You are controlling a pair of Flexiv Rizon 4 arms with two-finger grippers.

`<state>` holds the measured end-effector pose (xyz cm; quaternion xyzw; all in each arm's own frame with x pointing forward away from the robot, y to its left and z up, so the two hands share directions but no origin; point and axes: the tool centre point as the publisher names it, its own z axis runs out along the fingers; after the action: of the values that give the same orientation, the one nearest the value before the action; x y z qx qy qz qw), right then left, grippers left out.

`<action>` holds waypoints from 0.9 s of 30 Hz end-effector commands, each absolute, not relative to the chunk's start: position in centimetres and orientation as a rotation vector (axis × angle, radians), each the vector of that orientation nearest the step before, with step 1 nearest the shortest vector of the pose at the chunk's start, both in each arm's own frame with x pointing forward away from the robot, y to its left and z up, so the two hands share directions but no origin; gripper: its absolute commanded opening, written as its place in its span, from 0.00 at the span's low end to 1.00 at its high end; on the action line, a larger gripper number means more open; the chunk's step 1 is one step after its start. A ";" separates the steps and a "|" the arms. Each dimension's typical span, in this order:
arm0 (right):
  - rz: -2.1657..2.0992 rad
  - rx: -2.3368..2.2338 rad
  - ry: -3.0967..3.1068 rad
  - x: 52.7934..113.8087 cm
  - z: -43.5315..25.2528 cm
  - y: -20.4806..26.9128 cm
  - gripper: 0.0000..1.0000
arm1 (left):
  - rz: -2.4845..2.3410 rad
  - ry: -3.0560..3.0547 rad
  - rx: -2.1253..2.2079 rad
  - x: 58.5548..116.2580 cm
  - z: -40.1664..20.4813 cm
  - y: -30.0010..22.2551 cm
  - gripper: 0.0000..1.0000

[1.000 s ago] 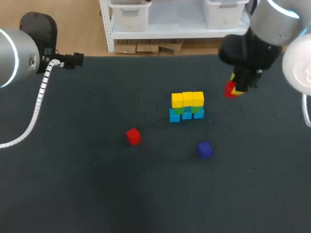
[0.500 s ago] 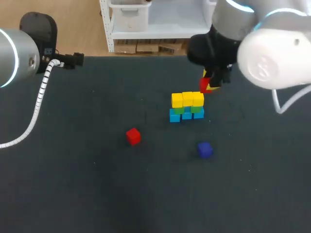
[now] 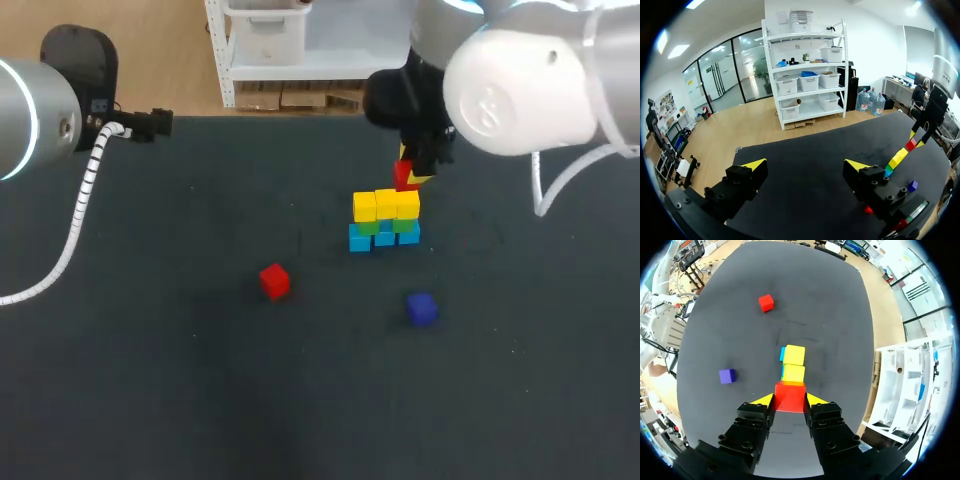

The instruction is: Place the blue cubes, place green cubes on the blue cubes, place the yellow cubes on the green cubes, then place the red cubes on the yellow cubes, and place purple cube on the red cubes.

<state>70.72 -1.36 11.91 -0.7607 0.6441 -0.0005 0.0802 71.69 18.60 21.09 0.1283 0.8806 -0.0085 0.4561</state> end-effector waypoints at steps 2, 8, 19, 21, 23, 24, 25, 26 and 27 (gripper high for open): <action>0.033 -2.289 1.952 71.4 11.4 -0.9 0.00 | -0.029 2.175 0.323 71.8 21.2 18.8 1.00; 0.041 -2.283 1.990 71.6 10.7 -0.8 0.00 | -0.029 2.175 0.323 71.8 21.2 18.8 1.00; 0.048 -2.282 2.001 71.3 10.3 -0.7 0.00 | -0.029 2.175 0.323 71.8 21.2 18.8 1.00; 0.048 -2.285 2.001 71.2 10.2 -0.7 0.00 | -0.029 2.175 0.323 71.8 21.2 18.8 1.00; 0.046 -2.288 2.001 71.1 10.1 -0.7 0.00 | -0.029 2.175 0.323 71.8 21.2 18.8 1.00; 0.045 -2.290 2.000 71.0 10.1 -0.8 0.00 | -0.029 2.175 0.323 71.8 21.2 18.8 1.00; 0.044 -2.291 1.999 70.9 10.1 -0.8 0.00 | -0.029 2.175 0.323 71.8 21.2 18.8 1.00; 0.045 -2.291 2.000 70.9 10.0 -0.9 0.00 | -0.029 2.175 0.323 71.8 21.2 18.8 1.00; 0.045 -2.292 2.002 70.9 10.0 -0.9 0.00 | -0.029 2.175 0.323 71.8 21.2 18.8 1.00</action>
<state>71.00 -0.78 10.05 -0.7523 0.6569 0.0149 0.0479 71.69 18.60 21.09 0.1283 0.8806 -0.0085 0.4561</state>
